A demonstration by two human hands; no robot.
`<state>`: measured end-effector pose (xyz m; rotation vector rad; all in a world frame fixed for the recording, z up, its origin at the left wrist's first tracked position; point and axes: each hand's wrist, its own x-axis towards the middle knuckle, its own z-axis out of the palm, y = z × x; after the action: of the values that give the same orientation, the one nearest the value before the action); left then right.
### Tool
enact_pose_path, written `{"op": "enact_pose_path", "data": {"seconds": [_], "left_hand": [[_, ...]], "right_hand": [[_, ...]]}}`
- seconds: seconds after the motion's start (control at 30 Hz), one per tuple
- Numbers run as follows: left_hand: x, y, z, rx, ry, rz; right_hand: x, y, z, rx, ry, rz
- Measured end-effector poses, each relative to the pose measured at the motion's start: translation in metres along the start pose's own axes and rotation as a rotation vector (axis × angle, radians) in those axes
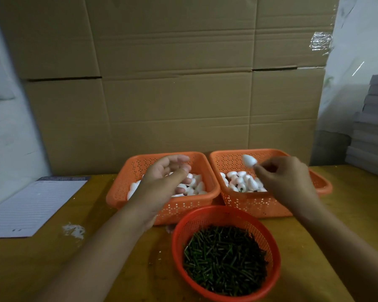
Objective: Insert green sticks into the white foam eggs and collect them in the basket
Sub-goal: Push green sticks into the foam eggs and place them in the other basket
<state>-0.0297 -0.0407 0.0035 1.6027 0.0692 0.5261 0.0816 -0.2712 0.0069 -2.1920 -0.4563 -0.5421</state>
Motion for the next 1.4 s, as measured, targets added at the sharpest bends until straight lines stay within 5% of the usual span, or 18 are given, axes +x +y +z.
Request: {"op": "enact_pose_path", "data": {"seconds": [0.17, 0.3, 0.47, 0.63, 0.9, 1.07, 1.27, 1.4], "left_hand": [[0.018, -0.009, -0.029, 0.527, 0.082, 0.151], [0.029, -0.012, -0.06, 0.893, 0.11, 0.105], [0.025, -0.011, -0.076, 1.188, -0.002, -0.057], [0.031, -0.013, -0.069, 1.209, -0.144, -0.149], [0.059, -0.011, -0.056, 1.166, -0.42, -0.193], [0.079, -0.006, -0.05, 1.273, -0.57, -0.375], [0.08, -0.016, -0.049, 1.379, -0.631, -0.287], [0.077, -0.014, -0.051, 1.239, -0.453, -0.184]], "right_hand": [[0.017, 0.026, -0.009, -0.166, 0.118, 0.153], [0.019, 0.022, -0.009, -0.083, 0.077, 0.026], [0.002, -0.015, -0.012, 0.063, -0.401, -0.193], [-0.023, -0.038, -0.006, 0.07, -0.759, -0.361], [-0.038, -0.036, 0.013, 0.006, -0.928, -0.436], [-0.038, -0.031, 0.016, -0.152, -1.005, -0.448], [-0.04, -0.03, 0.018, -0.189, -1.042, -0.42], [-0.041, -0.029, 0.019, -0.183, -1.04, -0.419]]}}
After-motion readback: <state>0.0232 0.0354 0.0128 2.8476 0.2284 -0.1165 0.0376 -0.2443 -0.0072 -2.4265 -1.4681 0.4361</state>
